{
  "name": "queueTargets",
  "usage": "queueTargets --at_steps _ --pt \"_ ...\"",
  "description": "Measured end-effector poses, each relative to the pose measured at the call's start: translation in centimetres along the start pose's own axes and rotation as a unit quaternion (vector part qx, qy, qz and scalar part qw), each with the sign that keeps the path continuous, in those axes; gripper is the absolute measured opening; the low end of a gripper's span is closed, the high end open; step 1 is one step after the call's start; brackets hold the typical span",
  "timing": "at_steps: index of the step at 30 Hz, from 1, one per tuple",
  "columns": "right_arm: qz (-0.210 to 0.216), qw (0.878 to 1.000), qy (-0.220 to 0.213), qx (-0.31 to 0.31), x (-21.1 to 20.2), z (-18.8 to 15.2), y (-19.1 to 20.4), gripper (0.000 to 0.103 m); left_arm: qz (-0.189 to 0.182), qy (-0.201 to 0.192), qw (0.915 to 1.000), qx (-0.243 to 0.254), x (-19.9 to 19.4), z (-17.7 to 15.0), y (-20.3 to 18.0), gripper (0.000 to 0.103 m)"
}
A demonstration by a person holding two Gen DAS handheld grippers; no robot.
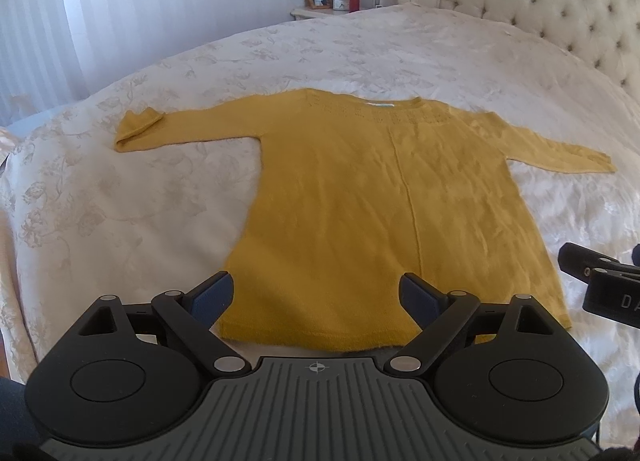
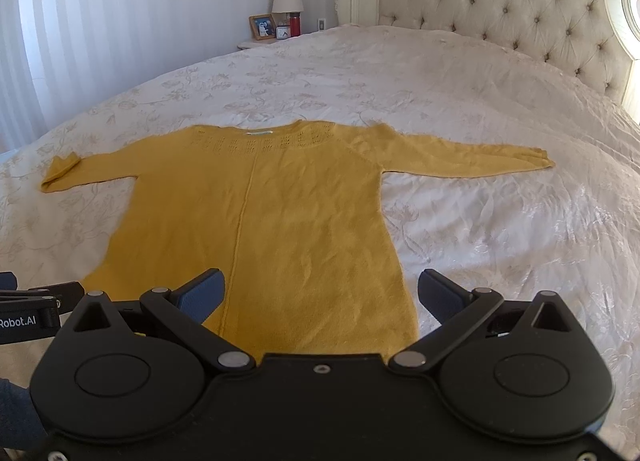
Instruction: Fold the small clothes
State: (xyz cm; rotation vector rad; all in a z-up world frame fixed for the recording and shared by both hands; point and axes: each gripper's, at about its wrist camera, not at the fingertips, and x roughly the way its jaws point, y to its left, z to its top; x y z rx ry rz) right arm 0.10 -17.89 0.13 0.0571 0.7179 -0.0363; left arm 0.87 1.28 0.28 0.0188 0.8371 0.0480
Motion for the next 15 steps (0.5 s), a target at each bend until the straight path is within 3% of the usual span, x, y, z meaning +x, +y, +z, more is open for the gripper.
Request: queueTargets --at_steps 15 --pt "0.004 1.000 0.001 -0.007 -0.03 0.21 0.75 0.102 -0.010 0.013 0.9998 0.007 0.31 -0.23 -0.06 0.091"
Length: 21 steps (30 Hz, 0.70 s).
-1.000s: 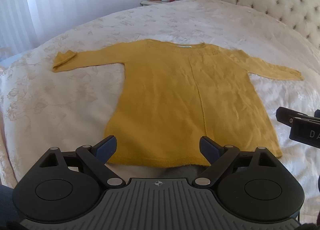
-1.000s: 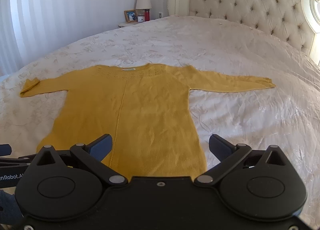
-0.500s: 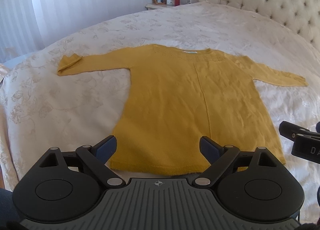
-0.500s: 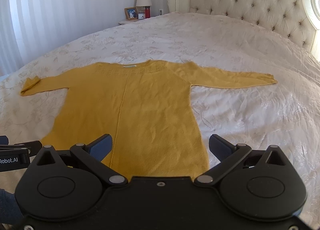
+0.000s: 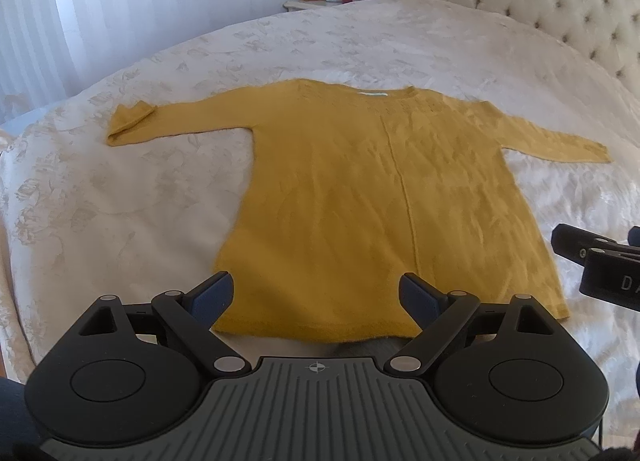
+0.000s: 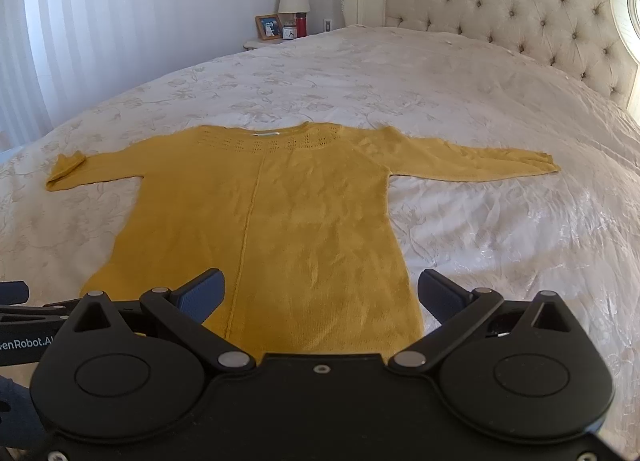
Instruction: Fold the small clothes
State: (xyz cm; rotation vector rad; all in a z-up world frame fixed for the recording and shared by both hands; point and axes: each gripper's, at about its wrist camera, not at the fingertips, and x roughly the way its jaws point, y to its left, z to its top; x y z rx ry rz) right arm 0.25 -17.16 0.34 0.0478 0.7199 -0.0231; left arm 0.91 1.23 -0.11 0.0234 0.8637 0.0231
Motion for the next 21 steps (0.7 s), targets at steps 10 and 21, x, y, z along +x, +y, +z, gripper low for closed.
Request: queueTargets --at_steps 10,21 --pt "0.002 1.000 0.005 -0.001 0.05 0.10 -0.05 0.102 -0.003 0.004 1.0000 0.003 0.07 -0.09 -0.15 0.091" --pt "0.006 1.000 0.014 -0.005 0.41 0.01 0.09 0.102 -0.005 0.010 0.9999 0.003 0.43 -0.11 -0.35 0.091"
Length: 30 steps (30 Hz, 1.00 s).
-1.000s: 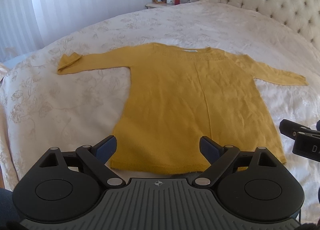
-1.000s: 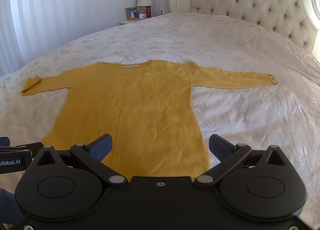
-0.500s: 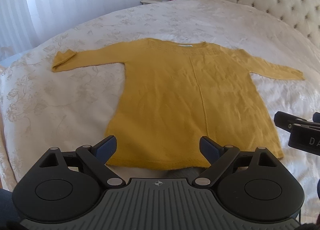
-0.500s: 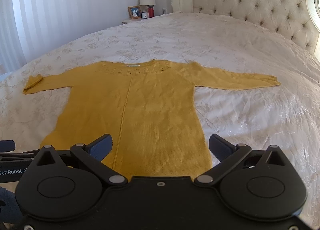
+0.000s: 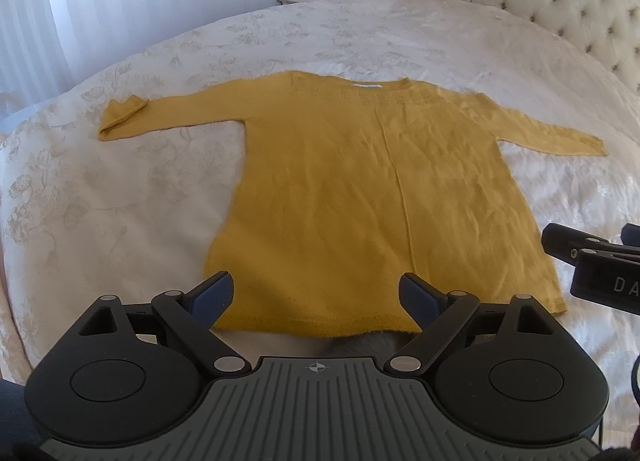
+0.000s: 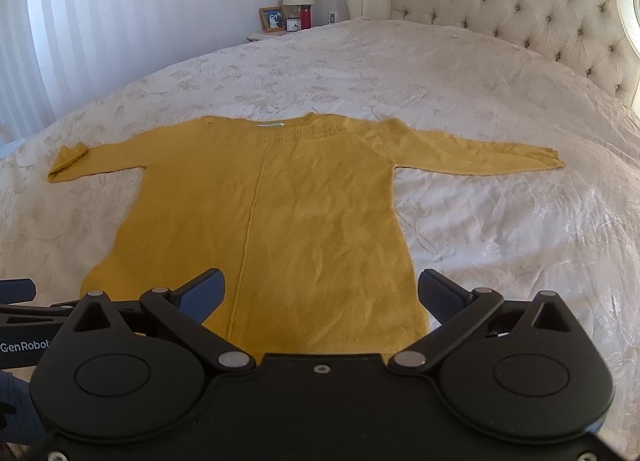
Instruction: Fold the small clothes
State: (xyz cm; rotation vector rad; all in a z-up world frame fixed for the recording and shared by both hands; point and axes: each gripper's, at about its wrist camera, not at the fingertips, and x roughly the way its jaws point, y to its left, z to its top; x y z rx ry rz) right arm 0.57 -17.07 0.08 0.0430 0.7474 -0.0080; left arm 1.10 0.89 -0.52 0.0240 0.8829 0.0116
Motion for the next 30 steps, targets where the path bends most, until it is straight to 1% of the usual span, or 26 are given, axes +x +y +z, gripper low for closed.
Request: queueTargets --at_steps 8,10,12,15,17,18,19,21,24,26,28,30 --pt "0.004 1.000 0.010 -0.001 0.4 -0.2 0.2 0.102 -0.003 0.007 1.0000 -0.005 0.5 -0.2 0.2 0.091" --pt "0.010 1.000 0.017 0.004 0.6 -0.2 0.2 0.102 -0.006 0.010 0.9999 -0.008 0.7 -0.2 0.3 0.090" --pt "0.019 0.999 0.031 0.018 0.9 0.0 0.0 0.102 -0.010 0.011 0.9998 -0.014 0.9 -0.3 0.5 0.090" --pt "0.015 0.997 0.064 0.047 1.5 0.5 -0.1 0.102 -0.014 0.013 0.9996 -0.020 1.2 -0.3 0.9 0.090" --pt "0.024 0.995 0.082 0.054 1.9 0.7 -0.4 0.102 -0.024 0.015 0.9993 -0.024 1.6 -0.1 1.5 0.089" --pt "0.028 0.994 0.084 0.056 2.0 0.8 -0.6 0.102 -0.025 0.014 0.9992 -0.026 1.7 0.0 1.7 0.087" --pt "0.029 0.994 0.086 0.057 2.2 1.0 -0.6 0.102 -0.025 0.011 0.9992 -0.028 1.7 0.3 2.1 0.078" --pt "0.029 0.995 0.086 0.051 2.5 1.6 -0.5 0.102 -0.023 0.007 0.9992 -0.031 1.9 0.9 2.7 0.071" --pt "0.037 0.996 0.077 0.031 3.2 2.8 0.2 0.101 -0.013 -0.003 0.9991 -0.041 2.3 2.3 3.8 0.071" --pt "0.050 0.996 0.069 0.022 3.8 3.9 0.7 0.101 -0.004 -0.013 0.9990 -0.042 2.4 3.3 4.5 0.071" --pt "0.066 0.996 0.059 0.020 4.7 5.1 1.3 0.094 0.005 -0.021 0.9986 -0.048 2.6 4.6 5.3 0.071" --pt "0.085 0.995 0.045 0.026 5.7 6.3 2.0 0.093 0.011 -0.036 0.9976 -0.059 2.8 5.8 6.2 0.071"
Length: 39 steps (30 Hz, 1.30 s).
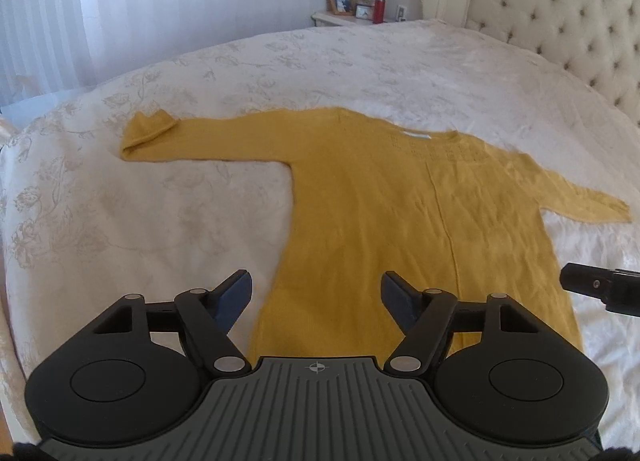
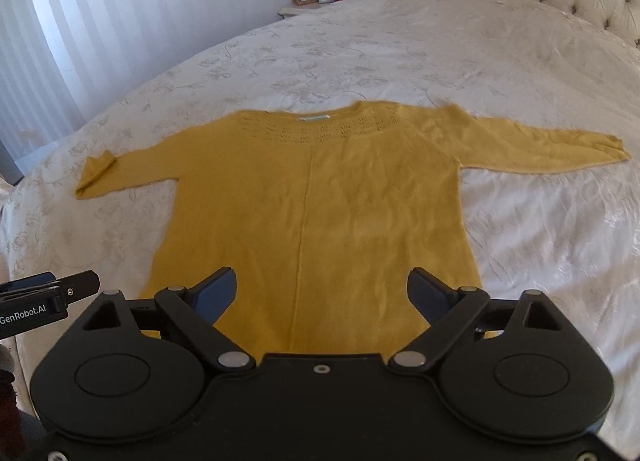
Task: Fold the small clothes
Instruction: 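Move the left tool to the sleeve cuff and close on it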
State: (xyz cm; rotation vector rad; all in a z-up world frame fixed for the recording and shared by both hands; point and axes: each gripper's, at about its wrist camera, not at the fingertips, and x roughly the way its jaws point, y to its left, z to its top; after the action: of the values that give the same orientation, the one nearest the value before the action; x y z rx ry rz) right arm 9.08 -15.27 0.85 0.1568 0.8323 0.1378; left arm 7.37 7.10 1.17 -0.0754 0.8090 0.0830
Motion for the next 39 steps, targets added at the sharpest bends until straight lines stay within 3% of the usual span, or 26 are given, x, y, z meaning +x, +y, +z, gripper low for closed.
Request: queueTargets --at_steps 4,6,8,14,18,21,24,28,39 --pt "0.010 0.999 -0.027 0.014 2.7 1.9 1.5 0.093 0.011 -0.050 0.9986 -0.009 1.4 2.4 1.4 0.071" --pt "-0.007 0.999 -0.050 0.015 4.1 2.5 2.7 0.093 0.014 -0.092 0.9956 -0.012 2.3 3.2 2.1 0.071" --pt "-0.029 0.997 -0.077 0.008 5.4 2.7 3.8 0.096 0.028 -0.108 0.9937 -0.014 3.6 4.1 2.7 0.071" --pt "-0.022 0.998 -0.062 0.017 10.8 3.8 5.2 0.096 0.060 -0.080 0.9949 0.014 9.2 6.2 5.0 0.071" --pt "-0.026 0.997 -0.066 0.002 13.6 3.5 6.0 0.076 0.075 -0.093 0.9927 0.018 12.0 6.9 7.7 0.070" --pt "-0.011 0.997 -0.075 0.020 15.0 2.0 5.4 0.073 0.106 -0.106 0.9879 0.041 13.9 7.4 9.3 0.070" --pt "-0.023 0.998 -0.060 0.029 16.5 1.0 4.8 0.070 0.127 -0.119 0.9821 0.071 15.6 8.2 11.1 0.070" --pt "-0.004 0.997 -0.061 0.045 16.8 1.6 4.4 0.070 0.167 -0.122 0.9741 0.093 18.3 9.5 13.5 0.070" --pt "0.004 0.995 -0.036 0.089 18.7 2.1 3.0 0.071 0.211 -0.070 0.9660 0.132 26.0 11.6 15.7 0.070"
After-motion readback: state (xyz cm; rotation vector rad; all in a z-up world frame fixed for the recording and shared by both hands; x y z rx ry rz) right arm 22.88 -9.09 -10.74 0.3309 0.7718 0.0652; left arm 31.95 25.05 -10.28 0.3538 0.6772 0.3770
